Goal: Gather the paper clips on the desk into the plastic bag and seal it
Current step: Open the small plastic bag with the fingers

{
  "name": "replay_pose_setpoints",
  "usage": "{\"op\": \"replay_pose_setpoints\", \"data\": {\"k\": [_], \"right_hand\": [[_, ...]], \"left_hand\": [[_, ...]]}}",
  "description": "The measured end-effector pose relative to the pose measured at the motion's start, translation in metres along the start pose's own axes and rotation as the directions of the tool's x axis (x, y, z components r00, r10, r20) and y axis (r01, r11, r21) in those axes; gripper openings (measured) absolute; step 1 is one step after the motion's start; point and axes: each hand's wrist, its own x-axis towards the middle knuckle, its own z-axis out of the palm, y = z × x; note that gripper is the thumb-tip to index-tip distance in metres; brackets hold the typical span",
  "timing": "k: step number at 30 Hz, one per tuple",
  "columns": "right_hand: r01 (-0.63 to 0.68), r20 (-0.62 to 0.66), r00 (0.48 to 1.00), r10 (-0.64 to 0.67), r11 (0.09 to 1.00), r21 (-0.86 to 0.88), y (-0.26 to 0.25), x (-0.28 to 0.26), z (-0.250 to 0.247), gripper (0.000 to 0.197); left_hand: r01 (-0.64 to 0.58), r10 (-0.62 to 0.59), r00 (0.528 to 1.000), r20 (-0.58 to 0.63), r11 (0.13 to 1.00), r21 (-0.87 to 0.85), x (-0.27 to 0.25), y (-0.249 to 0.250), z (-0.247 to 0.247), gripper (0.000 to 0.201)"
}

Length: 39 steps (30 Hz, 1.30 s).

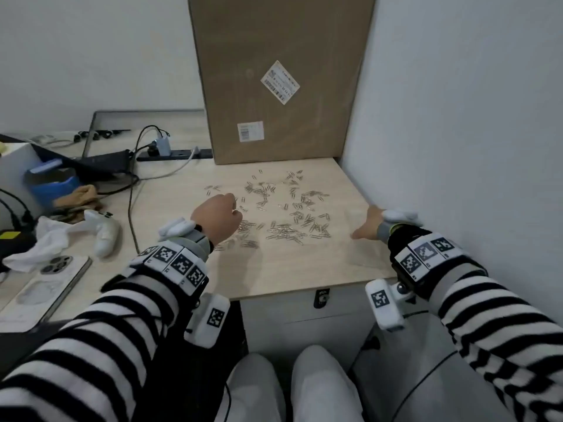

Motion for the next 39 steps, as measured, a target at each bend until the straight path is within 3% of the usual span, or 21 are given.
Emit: {"op": "replay_pose_setpoints", "data": {"k": [3,6,10,14,17,21,26,28,30,32,34,39], "right_hand": [[0.007,0.034,0.999,-0.013,0.984,0.178,0.005,-0.001,0.004,0.074],[-0.033,0.045,0.999,0.023,0.973,0.228,0.005,0.003,0.009,0.066],[-0.025,-0.016,0.999,0.034,0.916,0.399,-0.001,0.008,0.008,0.059],[0.010,-0.088,0.994,0.064,0.747,0.665,-0.021,0.011,0.004,0.056],[0.118,-0.165,0.986,0.022,0.606,0.787,-0.038,0.011,0.004,0.055],[0.244,-0.250,0.966,-0.066,0.545,0.802,-0.054,0.001,0.003,0.053],[0.327,-0.331,0.938,-0.098,0.563,0.759,-0.061,-0.013,0.001,0.058],[0.414,-0.452,0.882,-0.129,0.670,0.616,-0.064,-0.019,0.001,0.065],[0.535,-0.536,0.807,-0.249,0.693,0.483,-0.069,-0.026,0.002,0.057],[0.601,-0.501,0.774,-0.387,0.697,0.391,-0.074,-0.031,0.003,0.033],[0.609,-0.420,0.781,-0.462,0.711,0.350,-0.078,-0.036,0.006,0.017],[0.608,-0.380,0.790,-0.481,0.690,0.393,-0.082,-0.038,0.012,0.014]], "left_hand": [[-0.034,0.034,0.999,-0.011,0.999,0.012,0.001,0.007,0.005,0.023],[-0.050,0.050,0.999,-0.004,0.999,-0.002,0.002,0.012,0.010,0.023],[-0.115,0.114,0.993,-0.029,0.992,-0.055,0.001,0.018,0.013,0.023],[-0.272,0.270,0.962,-0.034,0.953,-0.137,-0.001,0.035,0.010,0.023],[-0.272,0.291,0.956,0.040,0.930,-0.248,-0.007,0.055,0.004,0.034],[-0.206,0.261,0.960,0.102,0.905,-0.373,-0.011,0.077,-0.003,0.045],[-0.232,0.277,0.960,0.042,0.869,-0.436,-0.006,0.077,-0.001,0.023],[-0.210,0.246,0.969,0.021,0.866,-0.454,-0.005,0.075,-0.002,0.021],[-0.195,0.224,0.975,0.002,0.854,-0.482,-0.003,0.074,-0.005,0.021],[-0.192,0.220,0.976,-0.009,0.830,-0.523,-0.003,0.072,-0.008,0.021],[-0.192,0.224,0.975,-0.012,0.804,-0.563,-0.003,0.073,-0.010,0.019],[-0.179,0.208,0.978,-0.027,0.763,-0.622,-0.005,0.075,-0.013,0.018]]}}
